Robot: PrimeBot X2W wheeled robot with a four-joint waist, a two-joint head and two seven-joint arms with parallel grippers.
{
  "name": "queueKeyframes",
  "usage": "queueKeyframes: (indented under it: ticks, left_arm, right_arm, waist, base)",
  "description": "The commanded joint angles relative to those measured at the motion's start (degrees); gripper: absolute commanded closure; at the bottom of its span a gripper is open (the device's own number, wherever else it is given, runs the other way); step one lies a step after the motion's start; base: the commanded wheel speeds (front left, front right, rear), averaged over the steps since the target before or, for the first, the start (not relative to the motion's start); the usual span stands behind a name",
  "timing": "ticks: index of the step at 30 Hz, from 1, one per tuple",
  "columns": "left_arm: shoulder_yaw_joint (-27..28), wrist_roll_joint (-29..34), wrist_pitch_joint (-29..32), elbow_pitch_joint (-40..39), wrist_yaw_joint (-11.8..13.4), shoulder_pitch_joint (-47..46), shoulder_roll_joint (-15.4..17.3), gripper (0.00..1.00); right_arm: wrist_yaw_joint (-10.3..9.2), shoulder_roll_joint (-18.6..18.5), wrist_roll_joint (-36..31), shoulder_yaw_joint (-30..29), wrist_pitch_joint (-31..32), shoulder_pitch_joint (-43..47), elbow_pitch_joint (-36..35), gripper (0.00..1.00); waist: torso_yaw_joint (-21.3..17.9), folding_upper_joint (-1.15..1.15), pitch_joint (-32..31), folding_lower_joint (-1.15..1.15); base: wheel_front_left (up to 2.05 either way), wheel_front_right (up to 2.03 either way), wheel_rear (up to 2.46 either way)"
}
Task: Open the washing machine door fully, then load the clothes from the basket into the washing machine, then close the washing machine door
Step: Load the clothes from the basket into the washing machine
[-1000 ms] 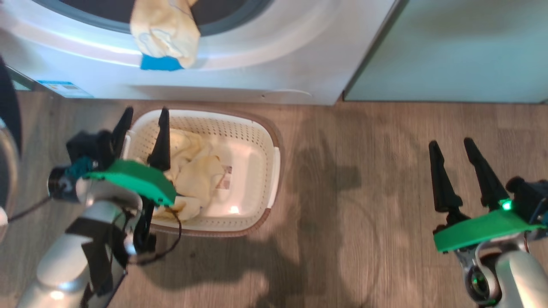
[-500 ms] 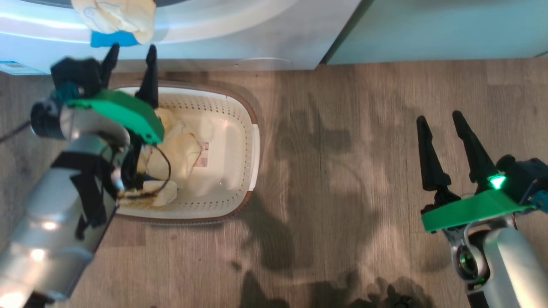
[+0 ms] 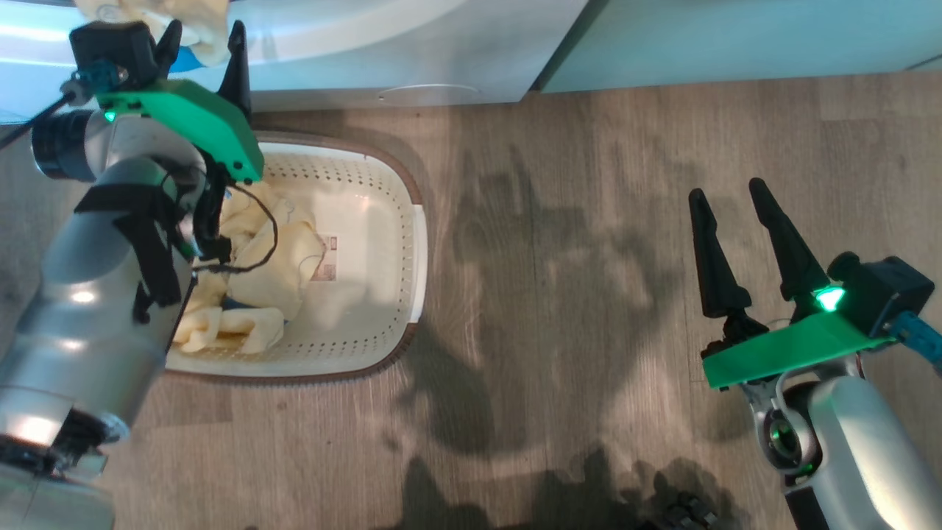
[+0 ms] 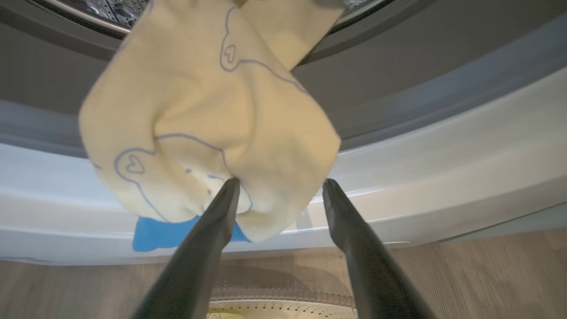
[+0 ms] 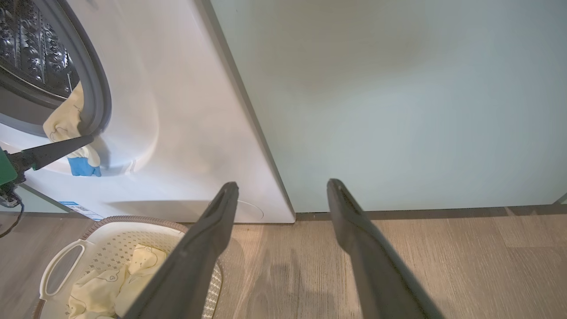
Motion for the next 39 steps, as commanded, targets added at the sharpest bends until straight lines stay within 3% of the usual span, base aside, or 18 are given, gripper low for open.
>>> queueKeyframes:
  ticks: [1, 7, 9, 10, 17, 25, 31, 39]
  left_arm:
    - [1.12, 0.59, -0.67, 0.73, -0.30, -2.52, 1.66, 0.00]
    - [0.77, 1.07, -1.95, 6.72, 0.14, -4.87, 0.78, 0.00]
    - [0.64, 1.00, -2.11, 8.20, 0.01, -5.23, 0.47, 0.73]
    - [0.58, 0.91, -2.21, 8.74, -0.21, -5.38, 0.34, 1.00]
    - [-0.23, 0.94, -2.15, 9.96, -1.41, -6.32, 0.33, 1.00]
    - [-0.89, 0.21, 2.00, 5.47, -2.86, -6.32, 2.06, 1.00]
    - [-0.92, 0.56, 7.14, -4.34, -1.71, -7.02, 6.05, 1.00]
    - [0.44, 1.90, 16.58, -17.45, 1.23, -10.67, 14.26, 1.00]
  right_arm:
    - [0.21, 0.19, 0.68, 1.25, -0.80, 0.19, -1.05, 0.00]
    - [0.21, 0.33, 1.40, 1.42, -1.06, 0.34, -0.26, 0.00]
    - [0.21, 0.39, 1.58, 1.35, -1.12, 0.43, -0.10, 0.00]
    - [0.21, 0.41, 1.61, 1.30, -1.14, 0.44, -0.05, 0.00]
    - [0.21, 0.40, 1.36, 0.91, -1.23, 0.22, 0.09, 0.00]
    - [0.21, 0.35, 1.24, 0.07, -1.27, 0.76, -0.04, 0.00]
    - [0.21, 0.35, 1.00, 0.03, -1.28, 1.01, -0.17, 0.00]
    - [0.21, 0.48, 1.74, 2.01, -1.29, -0.08, -0.10, 0.00]
  waist:
    - [-0.47, 0.00, 0.10, 0.00]
    - [-1.03, 0.00, -0.13, 0.00]
    - [-0.96, 0.00, -0.22, 0.00]
    - [-0.87, 0.00, -0.27, 0.00]
    - [0.44, 0.00, -0.63, 0.00]
    - [2.46, 0.00, -1.14, 0.00]
    - [3.43, 0.00, -1.34, 0.00]
    - [1.76, 0.00, -0.01, 0.00]
  base:
    - [0.00, 0.00, 0.00]
    - [0.00, 0.00, 0.00]
    - [0.00, 0.00, 0.00]
    - [0.00, 0.00, 0.00]
    - [0.00, 0.00, 0.00]
    - [0.00, 0.00, 0.00]
    - [0.00, 0.00, 0.00]
    - [0.00, 0.00, 0.00]
